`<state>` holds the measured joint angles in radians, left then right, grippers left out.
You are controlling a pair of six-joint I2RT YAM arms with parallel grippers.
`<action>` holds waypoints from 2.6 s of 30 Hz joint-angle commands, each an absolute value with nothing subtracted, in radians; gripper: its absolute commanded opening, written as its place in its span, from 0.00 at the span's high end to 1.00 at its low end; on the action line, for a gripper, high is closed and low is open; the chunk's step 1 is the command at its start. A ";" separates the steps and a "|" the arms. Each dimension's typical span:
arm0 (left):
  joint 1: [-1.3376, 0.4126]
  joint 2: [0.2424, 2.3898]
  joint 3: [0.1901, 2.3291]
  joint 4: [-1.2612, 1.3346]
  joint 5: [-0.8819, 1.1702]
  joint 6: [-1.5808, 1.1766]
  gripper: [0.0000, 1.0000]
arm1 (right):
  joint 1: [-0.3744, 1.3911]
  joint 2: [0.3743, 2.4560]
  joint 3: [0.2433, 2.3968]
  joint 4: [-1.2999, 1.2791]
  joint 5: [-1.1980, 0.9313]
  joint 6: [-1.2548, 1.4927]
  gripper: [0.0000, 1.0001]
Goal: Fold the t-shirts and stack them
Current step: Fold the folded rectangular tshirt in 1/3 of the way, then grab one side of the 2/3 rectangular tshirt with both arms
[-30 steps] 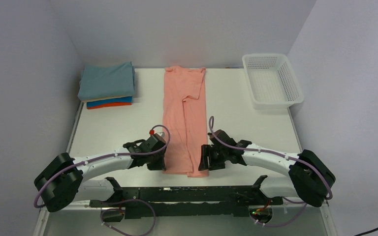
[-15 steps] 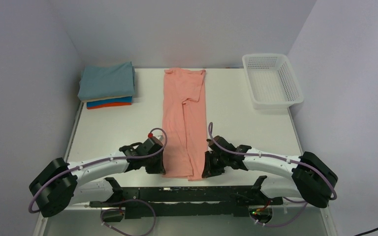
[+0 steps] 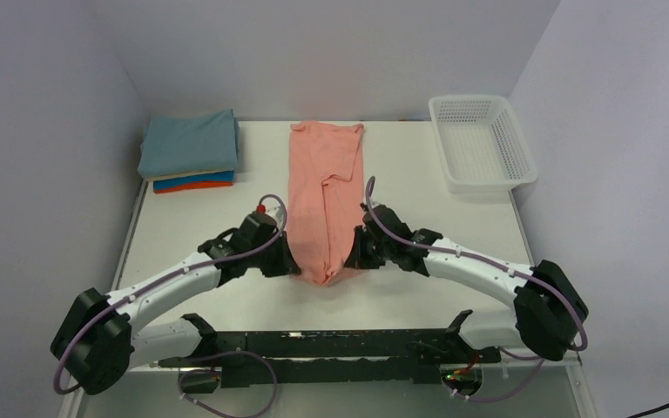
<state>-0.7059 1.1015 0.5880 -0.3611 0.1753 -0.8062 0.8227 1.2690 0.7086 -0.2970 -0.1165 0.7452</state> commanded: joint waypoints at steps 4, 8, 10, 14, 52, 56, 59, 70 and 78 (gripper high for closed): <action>-0.545 1.237 0.759 -0.254 0.235 -0.765 1.00 | 0.672 1.366 0.872 -0.206 -0.028 0.618 0.99; -0.493 1.317 0.860 -0.257 0.197 -0.745 1.00 | 0.607 1.424 0.933 -0.150 -0.057 0.596 1.00; -0.455 1.363 0.914 -0.268 0.199 -0.731 1.00 | 0.585 1.463 0.974 -0.146 -0.060 0.574 1.00; -0.395 1.470 1.037 -0.278 0.216 -0.689 1.00 | 0.537 1.551 1.052 -0.136 -0.066 0.553 1.00; -0.311 1.519 0.930 -0.250 0.250 -0.647 0.01 | 0.431 1.558 0.898 -0.043 -0.159 0.587 0.00; -0.340 1.484 0.797 -0.178 0.229 -0.694 0.11 | 0.460 1.501 0.785 -0.014 -0.165 0.634 0.00; -0.342 1.515 0.782 -0.156 0.224 -0.709 0.27 | 0.461 1.506 0.757 -0.006 -0.162 0.655 0.04; -0.357 1.661 0.804 -0.098 0.278 -0.724 0.58 | 0.467 1.585 0.745 0.042 -0.186 0.670 0.37; -0.370 1.745 0.851 -0.130 0.232 -0.726 1.00 | 0.474 1.669 0.759 0.075 -0.226 0.681 0.65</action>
